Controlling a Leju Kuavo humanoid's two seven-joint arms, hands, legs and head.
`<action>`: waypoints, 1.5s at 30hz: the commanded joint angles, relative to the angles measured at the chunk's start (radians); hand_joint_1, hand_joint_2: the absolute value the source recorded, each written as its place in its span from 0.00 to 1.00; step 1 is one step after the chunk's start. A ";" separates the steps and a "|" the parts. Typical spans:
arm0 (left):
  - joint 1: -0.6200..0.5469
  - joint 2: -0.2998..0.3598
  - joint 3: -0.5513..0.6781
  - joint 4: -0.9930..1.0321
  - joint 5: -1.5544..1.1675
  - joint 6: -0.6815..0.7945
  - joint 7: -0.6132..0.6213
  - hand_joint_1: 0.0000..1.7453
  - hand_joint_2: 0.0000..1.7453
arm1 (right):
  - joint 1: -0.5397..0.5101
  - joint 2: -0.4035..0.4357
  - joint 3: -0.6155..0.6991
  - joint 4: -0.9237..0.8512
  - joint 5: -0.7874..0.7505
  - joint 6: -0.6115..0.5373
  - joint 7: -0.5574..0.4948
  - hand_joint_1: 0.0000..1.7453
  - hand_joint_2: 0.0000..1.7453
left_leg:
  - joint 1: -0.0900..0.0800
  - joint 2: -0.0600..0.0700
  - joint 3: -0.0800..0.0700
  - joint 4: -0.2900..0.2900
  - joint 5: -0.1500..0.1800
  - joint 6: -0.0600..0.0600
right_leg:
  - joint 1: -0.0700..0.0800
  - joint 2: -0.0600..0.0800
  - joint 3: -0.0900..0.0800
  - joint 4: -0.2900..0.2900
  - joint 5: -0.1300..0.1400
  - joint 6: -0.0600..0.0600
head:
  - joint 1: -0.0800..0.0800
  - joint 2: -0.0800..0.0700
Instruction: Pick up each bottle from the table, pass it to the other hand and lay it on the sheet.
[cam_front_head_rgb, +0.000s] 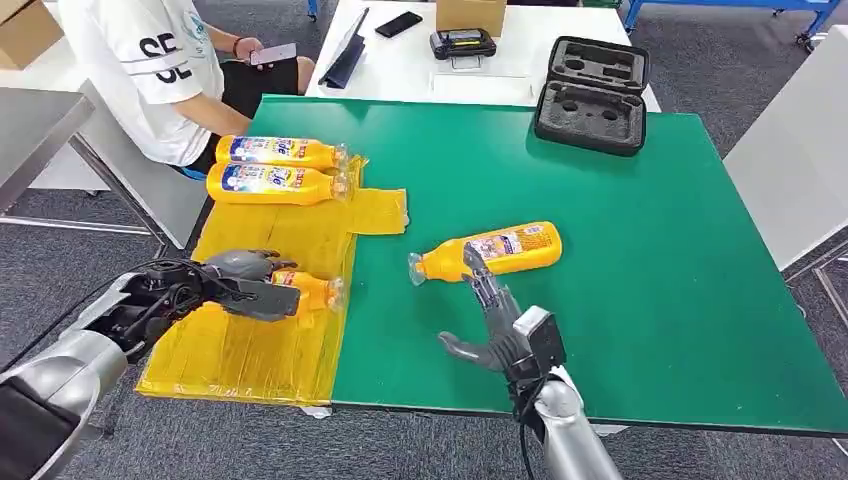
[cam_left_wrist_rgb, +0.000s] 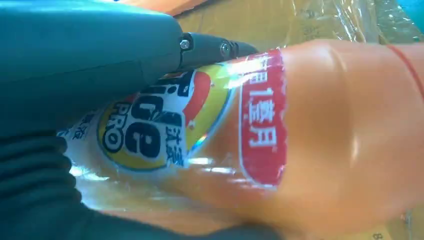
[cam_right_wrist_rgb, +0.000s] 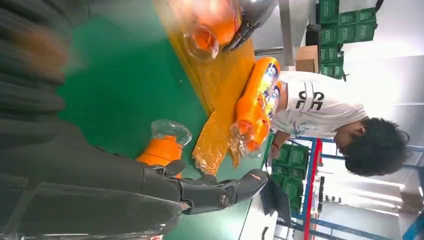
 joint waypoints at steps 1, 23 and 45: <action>-0.051 -0.015 -0.039 0.016 0.001 -0.005 0.001 0.00 0.00 | -0.012 -0.021 0.005 0.009 0.000 -0.003 0.011 0.00 1.00 | 0.001 -0.001 0.001 0.000 -0.001 -0.001 | 0.001 -0.001 0.001 0.000 -0.001 -0.001 | 0.000 0.000; -0.067 -0.064 0.022 -0.007 0.075 0.073 0.025 0.00 0.00 | 0.058 -0.021 -0.033 -0.091 0.018 -0.001 0.050 0.00 1.00 | 0.001 -0.003 0.003 0.000 -0.002 -0.001 | 0.001 -0.003 0.005 0.000 -0.003 -0.001 | 0.000 0.000; 0.169 -0.220 0.338 -0.305 0.327 0.380 -0.086 0.00 1.00 | 0.111 -0.019 -0.058 -0.151 0.035 -0.012 0.069 0.00 1.00 | 0.000 -0.003 0.005 -0.002 -0.001 0.000 | 0.000 -0.004 0.006 -0.002 -0.002 0.000 | 0.000 0.000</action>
